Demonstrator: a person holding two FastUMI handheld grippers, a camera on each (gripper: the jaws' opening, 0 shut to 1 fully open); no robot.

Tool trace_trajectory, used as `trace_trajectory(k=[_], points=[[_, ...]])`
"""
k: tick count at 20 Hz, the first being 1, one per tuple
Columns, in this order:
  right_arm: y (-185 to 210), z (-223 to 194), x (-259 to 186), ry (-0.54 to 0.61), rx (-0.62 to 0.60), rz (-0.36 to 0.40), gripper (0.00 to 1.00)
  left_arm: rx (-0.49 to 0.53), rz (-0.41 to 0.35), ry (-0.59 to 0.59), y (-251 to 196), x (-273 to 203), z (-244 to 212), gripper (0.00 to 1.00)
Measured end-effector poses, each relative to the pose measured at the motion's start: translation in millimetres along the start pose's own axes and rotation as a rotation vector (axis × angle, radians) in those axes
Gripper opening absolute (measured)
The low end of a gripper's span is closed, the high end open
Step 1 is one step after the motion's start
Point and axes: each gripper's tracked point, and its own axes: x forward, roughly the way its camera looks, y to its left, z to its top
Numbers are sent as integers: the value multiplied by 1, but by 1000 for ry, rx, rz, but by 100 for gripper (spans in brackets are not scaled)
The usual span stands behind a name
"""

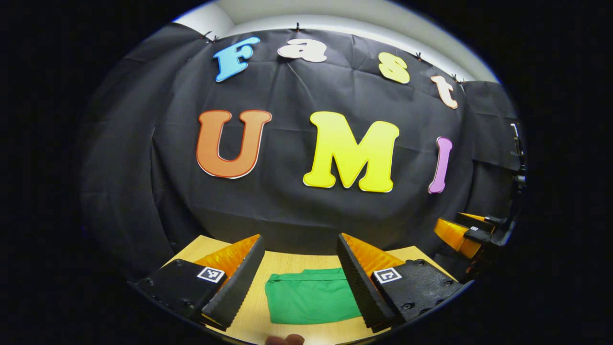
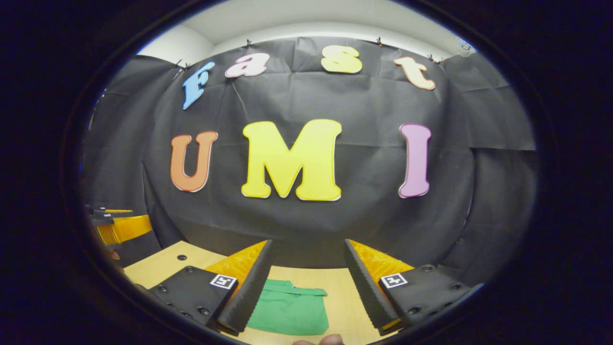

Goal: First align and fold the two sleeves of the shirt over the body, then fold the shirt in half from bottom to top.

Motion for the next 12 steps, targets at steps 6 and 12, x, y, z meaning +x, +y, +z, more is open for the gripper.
trace_trajectory(k=[6,12], points=[[4,-6,-89,-18,-29,-23,90,91,-11,-56,-27,-74,-2,96],[16,-11,-123,-40,-40,-34,94,83,-24,-18,-43,-104,-22,97]])
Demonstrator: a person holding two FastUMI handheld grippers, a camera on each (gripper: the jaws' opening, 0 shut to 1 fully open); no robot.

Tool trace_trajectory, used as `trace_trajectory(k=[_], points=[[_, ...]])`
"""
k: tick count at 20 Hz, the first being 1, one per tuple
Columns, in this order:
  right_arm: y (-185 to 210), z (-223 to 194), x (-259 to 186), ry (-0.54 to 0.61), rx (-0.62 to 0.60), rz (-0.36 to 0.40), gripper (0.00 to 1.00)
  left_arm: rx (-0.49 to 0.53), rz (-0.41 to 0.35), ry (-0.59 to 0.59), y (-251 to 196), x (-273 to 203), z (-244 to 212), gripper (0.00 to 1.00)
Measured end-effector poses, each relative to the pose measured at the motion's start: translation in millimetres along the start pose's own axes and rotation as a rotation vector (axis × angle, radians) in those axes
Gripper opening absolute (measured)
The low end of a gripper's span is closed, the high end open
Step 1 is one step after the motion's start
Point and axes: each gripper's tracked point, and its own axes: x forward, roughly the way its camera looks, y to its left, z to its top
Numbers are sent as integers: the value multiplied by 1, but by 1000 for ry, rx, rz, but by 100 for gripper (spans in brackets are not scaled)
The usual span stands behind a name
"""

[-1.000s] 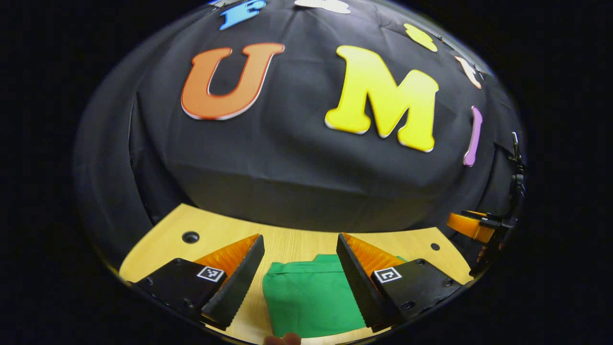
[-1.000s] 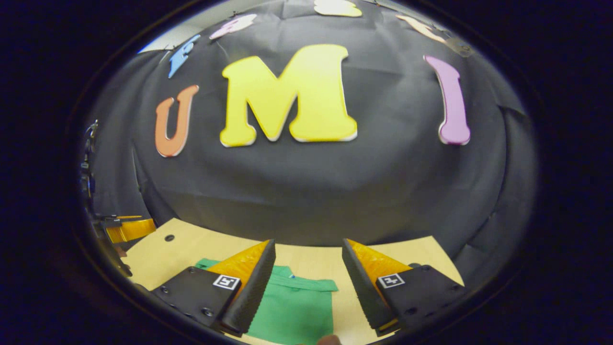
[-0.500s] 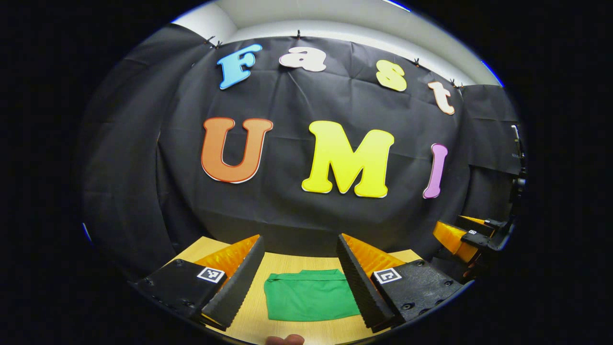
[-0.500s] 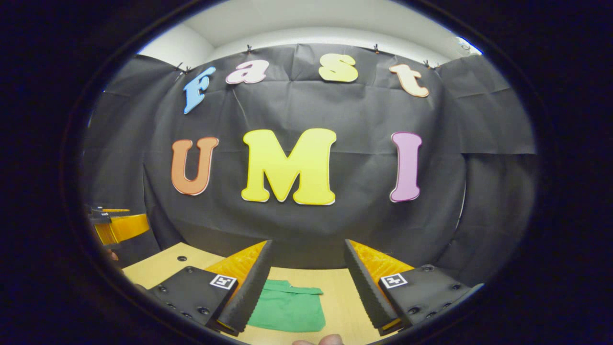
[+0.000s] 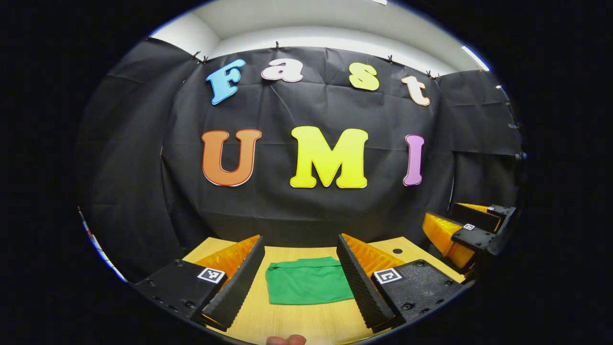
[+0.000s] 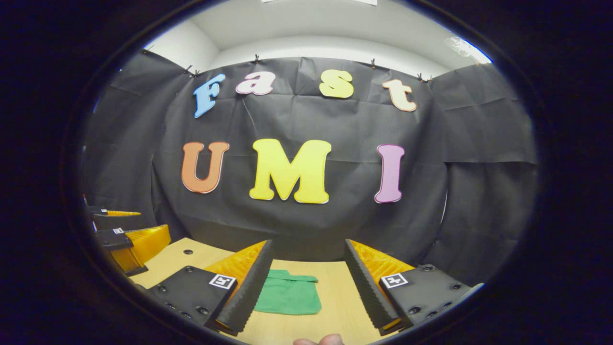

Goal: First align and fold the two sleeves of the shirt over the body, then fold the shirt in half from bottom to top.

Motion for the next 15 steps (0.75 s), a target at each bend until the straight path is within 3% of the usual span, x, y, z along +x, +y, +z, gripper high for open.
trace_trajectory(k=[1,15], points=[[4,-1,-1,2,3,6,94,0,1,-1,1,-1,0,100],[10,-2,9,7,20,2,95,28,36,-13,9,8,4,97]])
